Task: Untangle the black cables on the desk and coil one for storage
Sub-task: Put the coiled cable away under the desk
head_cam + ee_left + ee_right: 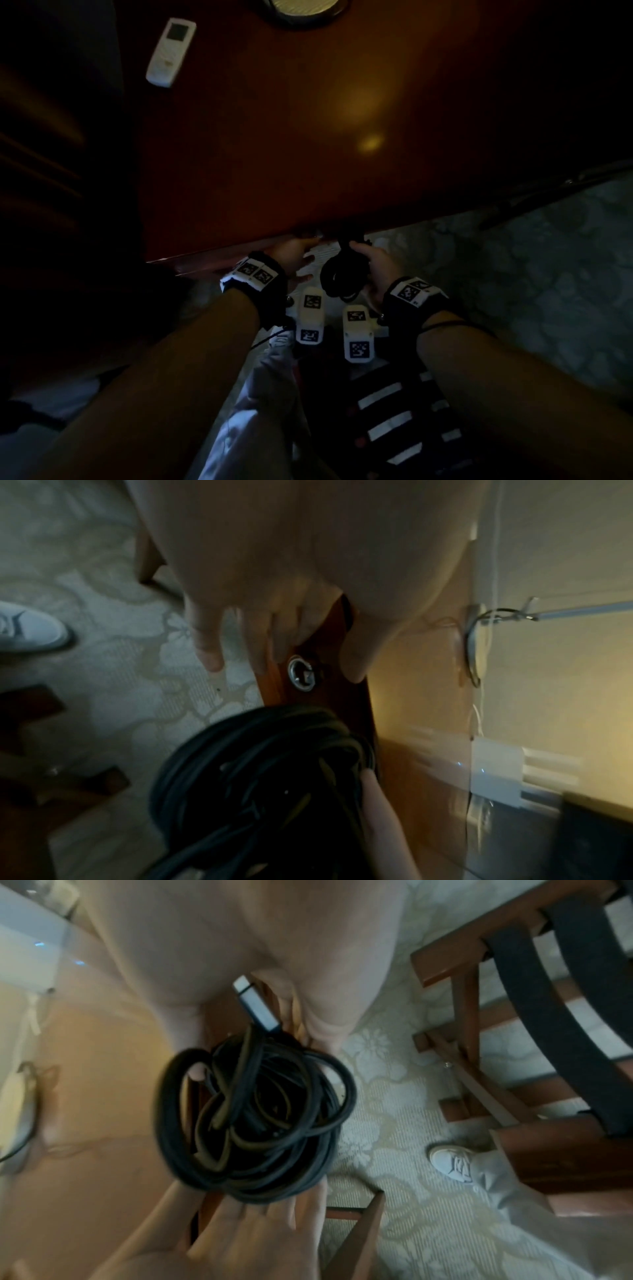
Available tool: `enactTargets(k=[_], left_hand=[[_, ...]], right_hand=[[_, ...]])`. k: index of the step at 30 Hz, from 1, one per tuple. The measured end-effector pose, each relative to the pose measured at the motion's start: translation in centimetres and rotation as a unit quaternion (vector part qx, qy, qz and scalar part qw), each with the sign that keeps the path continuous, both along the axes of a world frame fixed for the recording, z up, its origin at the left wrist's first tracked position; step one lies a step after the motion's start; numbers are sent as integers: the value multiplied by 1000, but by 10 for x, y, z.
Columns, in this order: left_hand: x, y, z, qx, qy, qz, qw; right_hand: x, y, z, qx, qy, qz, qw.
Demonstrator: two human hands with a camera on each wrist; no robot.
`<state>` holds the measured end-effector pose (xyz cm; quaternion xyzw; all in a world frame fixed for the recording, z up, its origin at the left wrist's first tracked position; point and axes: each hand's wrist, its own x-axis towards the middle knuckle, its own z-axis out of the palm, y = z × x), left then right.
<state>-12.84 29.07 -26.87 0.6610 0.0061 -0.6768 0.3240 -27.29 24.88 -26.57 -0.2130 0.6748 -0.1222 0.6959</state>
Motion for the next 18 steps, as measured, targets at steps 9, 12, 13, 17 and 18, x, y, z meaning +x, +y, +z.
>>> enactTargets(k=[9,12,13,17,18], left_hand=[[-3,-9,-39,-6,-90,27,996],[-3,-10,-44,11,-96,27,995],[-3,-10,-44,13,-83,13,996],[-7,-12,-40,-12,-96,4,995],[-6,-12,-46,-2,-119,9,993]], right_hand=[[-5,-13,-15,37,-57,-62,996],[-7,-13,-13,53,-73,-63,994],[-8,-13,-12,54,-74,-65,994],[-13,-13,-6,44,-79,-78,993],[-14,-13,-6,41,-79,-84,992]])
